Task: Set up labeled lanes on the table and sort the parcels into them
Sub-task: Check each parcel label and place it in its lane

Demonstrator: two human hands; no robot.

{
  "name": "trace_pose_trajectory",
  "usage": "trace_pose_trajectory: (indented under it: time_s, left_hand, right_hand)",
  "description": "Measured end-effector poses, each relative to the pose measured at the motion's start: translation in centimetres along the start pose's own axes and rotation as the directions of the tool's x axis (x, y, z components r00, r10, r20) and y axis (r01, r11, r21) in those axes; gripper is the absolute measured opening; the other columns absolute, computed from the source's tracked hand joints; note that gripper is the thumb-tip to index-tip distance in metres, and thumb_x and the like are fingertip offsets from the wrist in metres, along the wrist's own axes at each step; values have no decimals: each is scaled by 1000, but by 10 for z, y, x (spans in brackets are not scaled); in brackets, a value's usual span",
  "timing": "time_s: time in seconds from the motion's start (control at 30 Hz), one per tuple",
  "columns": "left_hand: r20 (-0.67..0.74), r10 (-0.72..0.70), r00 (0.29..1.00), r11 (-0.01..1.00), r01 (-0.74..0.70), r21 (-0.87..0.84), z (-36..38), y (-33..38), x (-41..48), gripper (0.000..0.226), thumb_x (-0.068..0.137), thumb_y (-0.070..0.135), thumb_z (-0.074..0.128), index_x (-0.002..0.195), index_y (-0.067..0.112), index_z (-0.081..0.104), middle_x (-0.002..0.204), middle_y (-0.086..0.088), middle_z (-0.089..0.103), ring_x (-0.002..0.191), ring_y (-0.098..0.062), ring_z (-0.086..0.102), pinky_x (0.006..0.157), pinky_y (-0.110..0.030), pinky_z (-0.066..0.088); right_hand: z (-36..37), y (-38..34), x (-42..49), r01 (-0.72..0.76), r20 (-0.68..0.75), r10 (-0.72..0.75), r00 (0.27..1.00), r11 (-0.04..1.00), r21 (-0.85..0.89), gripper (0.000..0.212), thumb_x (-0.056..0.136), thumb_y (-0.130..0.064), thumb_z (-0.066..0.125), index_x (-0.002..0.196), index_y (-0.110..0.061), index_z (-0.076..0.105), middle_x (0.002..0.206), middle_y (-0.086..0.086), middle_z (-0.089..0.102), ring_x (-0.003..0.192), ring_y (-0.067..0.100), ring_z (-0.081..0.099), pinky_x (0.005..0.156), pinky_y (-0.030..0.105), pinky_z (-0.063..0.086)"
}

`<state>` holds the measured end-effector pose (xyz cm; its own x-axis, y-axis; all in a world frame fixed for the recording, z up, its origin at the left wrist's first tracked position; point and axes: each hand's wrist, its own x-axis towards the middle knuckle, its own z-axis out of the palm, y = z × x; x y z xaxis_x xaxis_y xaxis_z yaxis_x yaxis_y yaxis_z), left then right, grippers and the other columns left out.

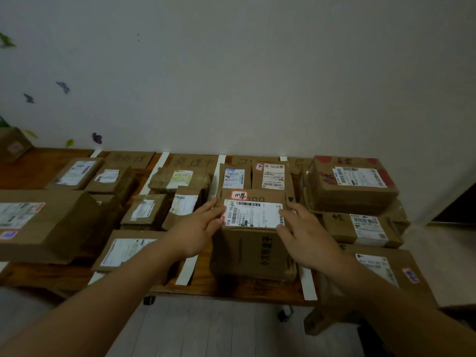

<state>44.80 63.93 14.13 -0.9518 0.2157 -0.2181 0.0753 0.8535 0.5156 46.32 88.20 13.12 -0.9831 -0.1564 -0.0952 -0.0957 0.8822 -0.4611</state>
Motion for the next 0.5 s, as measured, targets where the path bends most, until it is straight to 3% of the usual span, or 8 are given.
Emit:
trace_pose_trajectory:
  time_s: [0.1, 0.23, 0.43, 0.5]
  left_hand:
    - [11, 6, 1000, 997, -5, -75, -7, -2, -4, 51, 99, 43, 33, 148, 39, 18, 159, 12, 1, 145, -18, 11, 114, -42, 18]
    - [-40, -25, 999, 992, 20, -127, -31, -33, -16, 57, 97, 46, 37, 148, 38, 14, 159, 13, 0, 145, -19, 10, 114, -45, 18]
    - [-134, -113, 984, 986, 95, -134, -112, -159, -72, 58, 95, 44, 45, 148, 34, 22, 158, 9, 9, 145, -15, 10, 118, -41, 16]
    - [-153, -162, 975, 986, 152, -72, -143, -211, -100, 59, 95, 43, 44, 149, 32, 21, 159, 6, 8, 145, -18, 10, 117, -40, 15]
  right_hand:
    - [-9, -9, 6, -3, -37, 0, 999, 996, -85, 53, 98, -46, 38, 146, -25, 32, 154, -1, 23, 139, 18, 22, 111, 38, 28]
    - [-12, -45, 11, 43, -97, -58, 994, 989, -143, 54, 96, -49, 40, 145, -28, 30, 154, -1, 24, 140, 18, 21, 113, 39, 24]
    - [26, -175, 48, 234, -41, -245, 969, 956, -180, 57, 95, -53, 39, 145, -26, 36, 155, 1, 26, 142, 20, 19, 114, 36, 19]
    - [50, -232, 61, 286, -29, -296, 955, 940, -185, 67, 89, -64, 32, 143, -25, 40, 151, 1, 32, 139, 20, 26, 113, 34, 21]
